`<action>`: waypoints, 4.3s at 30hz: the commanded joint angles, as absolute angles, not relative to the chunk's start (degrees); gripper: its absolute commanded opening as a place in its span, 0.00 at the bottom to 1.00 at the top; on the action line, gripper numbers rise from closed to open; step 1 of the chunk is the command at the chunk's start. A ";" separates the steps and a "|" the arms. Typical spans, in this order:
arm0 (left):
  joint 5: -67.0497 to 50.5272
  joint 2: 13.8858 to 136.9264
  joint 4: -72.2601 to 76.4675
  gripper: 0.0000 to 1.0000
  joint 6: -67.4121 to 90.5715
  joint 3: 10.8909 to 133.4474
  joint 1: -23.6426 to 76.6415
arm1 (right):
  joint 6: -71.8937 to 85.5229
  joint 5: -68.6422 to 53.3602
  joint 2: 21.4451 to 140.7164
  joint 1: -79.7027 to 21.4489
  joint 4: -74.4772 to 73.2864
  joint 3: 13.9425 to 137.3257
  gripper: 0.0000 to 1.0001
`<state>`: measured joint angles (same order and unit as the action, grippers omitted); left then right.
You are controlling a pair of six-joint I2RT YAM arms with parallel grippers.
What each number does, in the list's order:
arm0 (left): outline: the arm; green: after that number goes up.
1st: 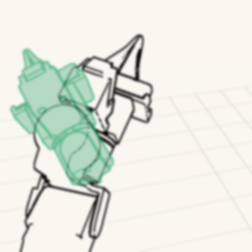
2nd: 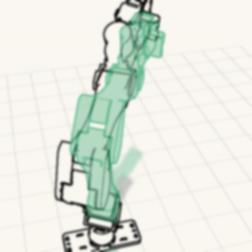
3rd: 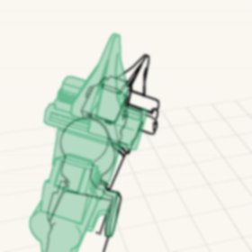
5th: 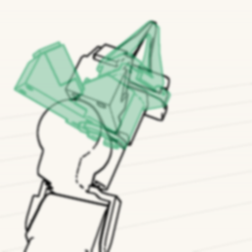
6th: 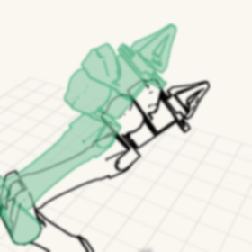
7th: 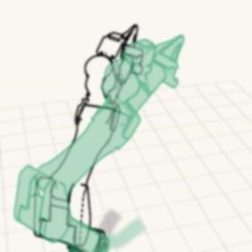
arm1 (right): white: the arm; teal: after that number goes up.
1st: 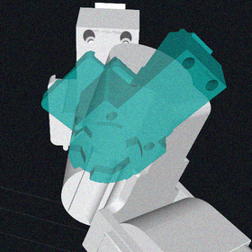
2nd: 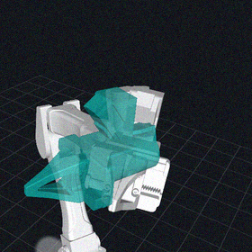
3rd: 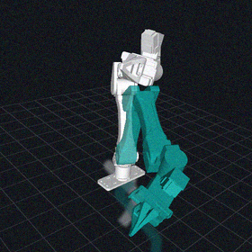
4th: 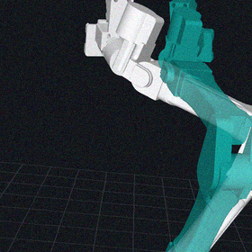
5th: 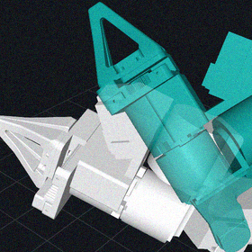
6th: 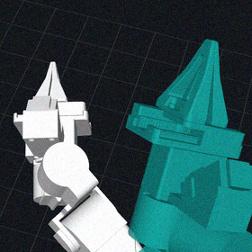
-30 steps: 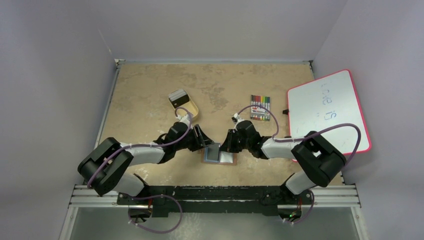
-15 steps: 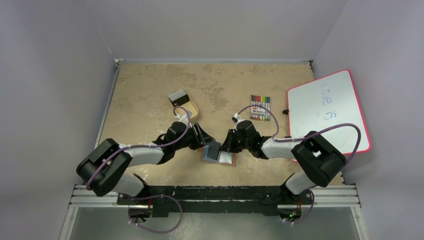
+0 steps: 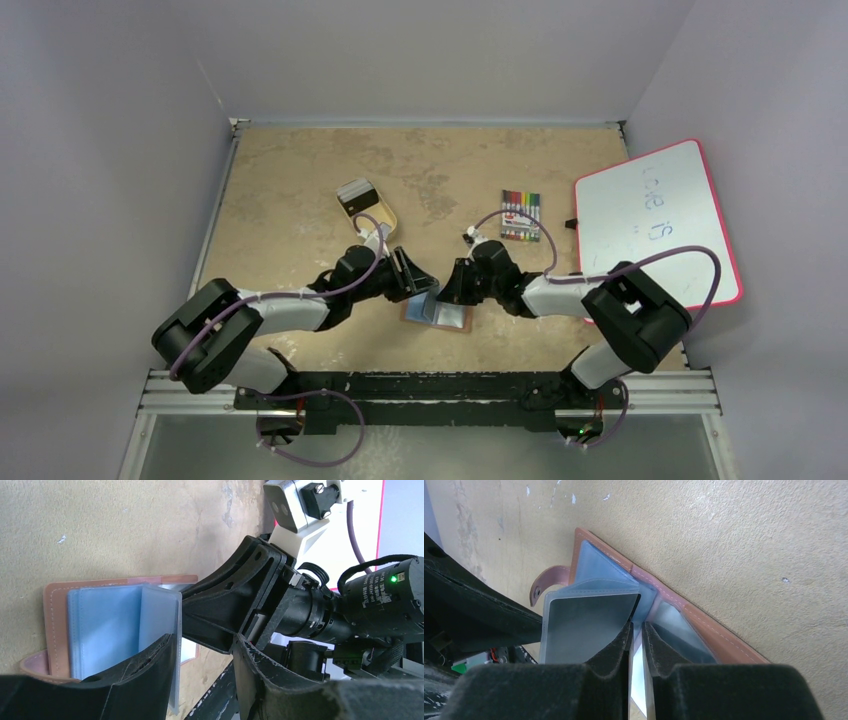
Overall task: Put the credit cards into the card holder
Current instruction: Turn over the card slot in the card holder, then pick up the credit card from the storage box.
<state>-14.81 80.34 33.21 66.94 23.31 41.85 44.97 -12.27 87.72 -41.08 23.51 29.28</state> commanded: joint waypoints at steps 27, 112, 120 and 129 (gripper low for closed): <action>-11.66 80.92 35.42 0.44 65.77 27.74 44.91 | 39.76 -5.58 86.25 -40.62 18.48 32.27 0.24; 14.69 115.78 -32.52 0.64 -9.74 96.21 18.99 | 42.46 -3.08 63.93 -40.17 1.82 31.33 0.32; 16.90 117.83 -32.15 0.64 -11.12 96.53 19.03 | 42.41 -2.93 63.90 -40.17 1.58 31.91 0.32; 17.55 119.26 -32.24 0.64 -11.59 96.76 19.01 | 42.32 -2.66 63.77 -40.17 1.47 31.97 0.32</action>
<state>15.70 118.50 -32.75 -10.26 94.39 19.46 42.83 -2.96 64.73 -40.12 1.98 29.56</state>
